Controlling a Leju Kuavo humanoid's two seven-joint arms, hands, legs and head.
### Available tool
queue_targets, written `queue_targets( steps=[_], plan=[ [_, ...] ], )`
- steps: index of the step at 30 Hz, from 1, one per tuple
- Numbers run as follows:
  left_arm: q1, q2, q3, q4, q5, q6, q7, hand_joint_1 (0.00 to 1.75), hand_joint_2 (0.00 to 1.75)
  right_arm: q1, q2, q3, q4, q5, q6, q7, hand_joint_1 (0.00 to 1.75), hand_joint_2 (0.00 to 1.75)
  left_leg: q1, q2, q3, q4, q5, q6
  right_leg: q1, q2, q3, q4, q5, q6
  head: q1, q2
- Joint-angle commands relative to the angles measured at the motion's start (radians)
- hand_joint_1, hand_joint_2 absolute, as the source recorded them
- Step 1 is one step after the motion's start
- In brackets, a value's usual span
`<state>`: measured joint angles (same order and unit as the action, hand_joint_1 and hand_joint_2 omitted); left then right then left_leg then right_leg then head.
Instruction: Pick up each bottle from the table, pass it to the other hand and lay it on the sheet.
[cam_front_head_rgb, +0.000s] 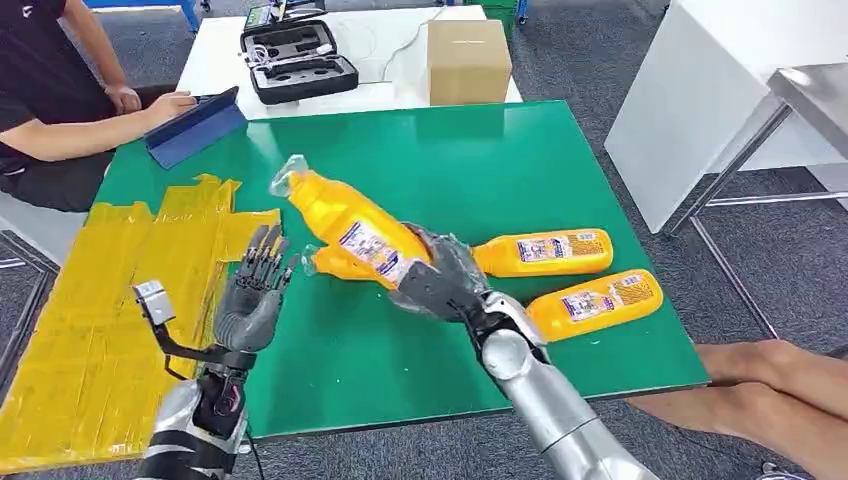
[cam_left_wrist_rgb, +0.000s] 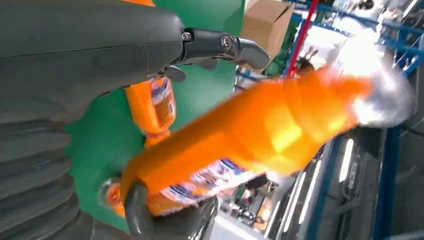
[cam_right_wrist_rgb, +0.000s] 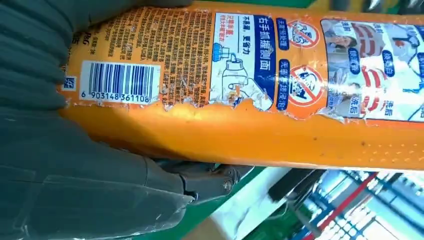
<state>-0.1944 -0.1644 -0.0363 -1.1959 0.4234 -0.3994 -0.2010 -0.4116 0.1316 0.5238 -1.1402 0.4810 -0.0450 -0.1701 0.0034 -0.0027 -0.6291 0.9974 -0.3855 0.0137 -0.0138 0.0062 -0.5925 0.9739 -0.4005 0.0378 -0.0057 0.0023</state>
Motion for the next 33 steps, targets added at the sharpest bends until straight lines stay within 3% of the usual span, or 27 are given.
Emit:
queue_targets(
  steps=[1, 8, 25, 28, 29, 30, 31, 33],
  plan=[
    [-0.023, 0.024, -0.058, 0.060, 0.002, 0.012, 0.005, 0.00, 1.75, -0.060, 0.038, 0.113, 0.109, 0.015, 0.016, 0.001, 1.75, 1.75, 0.000, 0.001, 0.002, 0.000, -0.001, -0.001, 0.000, 0.001, 0.001, 0.000, 0.000, -0.001, 0.000, 0.000],
    [-0.057, 0.014, -0.067, 0.102, 0.045, -0.003, 0.013, 0.00, 1.75, -0.032, 0.120, 0.285, 0.284, 0.079, 0.031, 0.012, 1.75, 1.75, 0.001, 0.002, 0.005, -0.001, -0.002, -0.001, 0.001, 0.002, 0.003, -0.001, -0.001, -0.002, 0.000, 0.000],
    [-0.073, 0.011, -0.061, 0.125, 0.083, -0.004, 0.022, 0.00, 1.75, -0.031, 0.144, 0.331, 0.353, 0.095, 0.036, -0.001, 1.75, 1.75, 0.001, -0.001, 0.003, -0.001, -0.001, -0.001, 0.001, -0.003, 0.002, -0.001, -0.002, -0.002, 0.000, 0.000],
    [-0.074, 0.008, -0.055, 0.125, 0.097, -0.007, 0.022, 0.00, 1.75, -0.037, 0.150, 0.338, 0.373, 0.097, 0.030, -0.002, 1.68, 1.75, 0.001, 0.001, 0.002, -0.001, -0.001, -0.001, 0.001, -0.002, 0.001, -0.001, 0.000, -0.003, 0.000, 0.000],
    [-0.073, 0.007, -0.052, 0.123, 0.101, -0.004, 0.022, 0.45, 1.75, -0.041, 0.148, 0.336, 0.380, 0.097, 0.026, -0.001, 1.69, 1.75, 0.001, 0.000, 0.003, 0.000, -0.001, -0.001, 0.001, -0.003, 0.002, -0.001, -0.001, -0.003, 0.000, 0.000],
    [-0.073, 0.007, -0.053, 0.119, 0.102, -0.006, 0.022, 1.47, 1.75, -0.044, 0.147, 0.334, 0.384, 0.096, 0.025, -0.001, 1.66, 1.75, 0.002, 0.001, 0.002, 0.000, 0.000, -0.001, 0.001, -0.002, 0.000, -0.001, 0.000, -0.004, 0.000, 0.000],
    [-0.073, 0.007, -0.053, 0.118, 0.103, -0.008, 0.021, 1.47, 1.75, -0.045, 0.146, 0.332, 0.385, 0.095, 0.024, -0.001, 1.66, 1.75, 0.002, 0.001, 0.002, 0.000, -0.001, -0.001, 0.001, -0.003, 0.000, -0.001, 0.000, -0.004, 0.000, 0.000],
    [-0.071, 0.007, -0.054, 0.112, 0.102, -0.011, 0.017, 1.69, 1.75, -0.047, 0.141, 0.326, 0.387, 0.095, 0.021, -0.002, 1.64, 1.75, 0.001, 0.002, 0.002, 0.000, 0.000, -0.001, 0.001, -0.002, -0.001, -0.001, 0.000, -0.004, 0.000, 0.000]
  ],
)
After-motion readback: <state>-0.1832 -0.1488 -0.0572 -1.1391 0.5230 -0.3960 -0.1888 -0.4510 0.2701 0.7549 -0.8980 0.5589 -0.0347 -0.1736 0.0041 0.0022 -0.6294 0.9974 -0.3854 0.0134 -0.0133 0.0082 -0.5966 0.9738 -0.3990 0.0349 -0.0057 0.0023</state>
